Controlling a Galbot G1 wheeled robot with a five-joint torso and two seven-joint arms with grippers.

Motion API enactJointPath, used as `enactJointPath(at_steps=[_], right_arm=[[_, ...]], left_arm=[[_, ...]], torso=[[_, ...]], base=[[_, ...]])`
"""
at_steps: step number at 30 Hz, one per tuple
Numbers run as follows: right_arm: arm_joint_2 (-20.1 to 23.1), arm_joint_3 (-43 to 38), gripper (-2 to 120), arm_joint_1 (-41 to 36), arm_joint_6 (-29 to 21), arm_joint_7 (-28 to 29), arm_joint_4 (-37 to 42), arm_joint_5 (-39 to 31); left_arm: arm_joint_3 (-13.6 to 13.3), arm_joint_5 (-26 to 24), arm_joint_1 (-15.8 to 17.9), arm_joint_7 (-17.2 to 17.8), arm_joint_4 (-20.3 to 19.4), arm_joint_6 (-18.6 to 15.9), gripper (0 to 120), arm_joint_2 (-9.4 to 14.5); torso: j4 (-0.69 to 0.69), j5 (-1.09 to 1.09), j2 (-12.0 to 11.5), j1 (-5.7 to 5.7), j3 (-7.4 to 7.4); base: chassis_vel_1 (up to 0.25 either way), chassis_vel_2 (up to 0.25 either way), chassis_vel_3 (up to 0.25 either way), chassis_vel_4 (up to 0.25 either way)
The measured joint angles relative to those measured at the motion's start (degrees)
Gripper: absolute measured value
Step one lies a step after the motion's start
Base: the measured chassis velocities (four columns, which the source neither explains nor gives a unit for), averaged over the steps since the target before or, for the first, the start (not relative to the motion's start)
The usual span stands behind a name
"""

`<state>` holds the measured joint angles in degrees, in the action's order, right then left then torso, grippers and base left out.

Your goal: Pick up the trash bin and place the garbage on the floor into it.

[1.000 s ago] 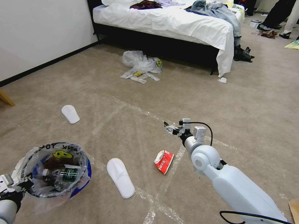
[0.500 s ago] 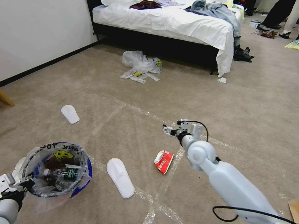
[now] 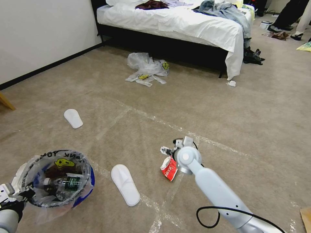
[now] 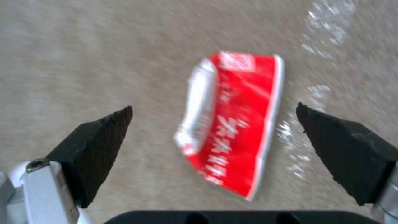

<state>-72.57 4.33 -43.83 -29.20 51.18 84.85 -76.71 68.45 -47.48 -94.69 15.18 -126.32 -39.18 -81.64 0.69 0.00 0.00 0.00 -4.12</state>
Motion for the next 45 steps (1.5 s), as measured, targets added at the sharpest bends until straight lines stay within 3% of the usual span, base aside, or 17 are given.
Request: enactJointPath(at_steps=[9, 31, 35, 37, 45], right_arm=[[-2.30, 0.13, 98, -1.11, 0.79, -1.07, -3.40, 1.41], [-8.71, 2.14, 95, 3.28, 3.83, -11.22, -19.18, 11.15], [-9.10, 2.15, 91, 3.61, 4.13, -12.09, -20.48, 11.48], [-9.58, 2.15, 80, 3.68, 4.52, -13.22, -21.79, 12.39], [-9.92, 2.16, 56, 3.55, 5.31, -14.63, -22.84, 14.19]], left_arm=[[-0.20, 0.44, -0.12, 0.02, 0.19, 0.08, 1, -0.27], [0.17, 0.25, -1.24, -0.07, -0.76, 0.37, 1, -0.08], [0.17, 0.20, -1.35, -0.09, -0.96, 0.50, 1, -0.02], [0.18, 0.12, -1.51, -0.12, -1.20, 0.56, 1, 0.02], [0.17, 0.12, -1.65, -0.17, -1.36, 0.73, 1, 0.02]], torso=[[-0.03, 0.00, 0.00, 0.00, 0.00], [-0.02, -0.01, 0.00, 0.00, 0.00], [-0.03, 0.00, 0.00, 0.00, 0.00], [-0.02, 0.00, 0.00, 0.00, 0.00], [-0.02, 0.00, 0.00, 0.00, 0.00]], base=[[0.000, 0.000, 0.000, 0.000], [0.000, 0.000, 0.000, 0.000], [0.000, 0.000, 0.000, 0.000], [0.000, 0.000, 0.000, 0.000], [0.000, 0.000, 0.000, 0.000]])
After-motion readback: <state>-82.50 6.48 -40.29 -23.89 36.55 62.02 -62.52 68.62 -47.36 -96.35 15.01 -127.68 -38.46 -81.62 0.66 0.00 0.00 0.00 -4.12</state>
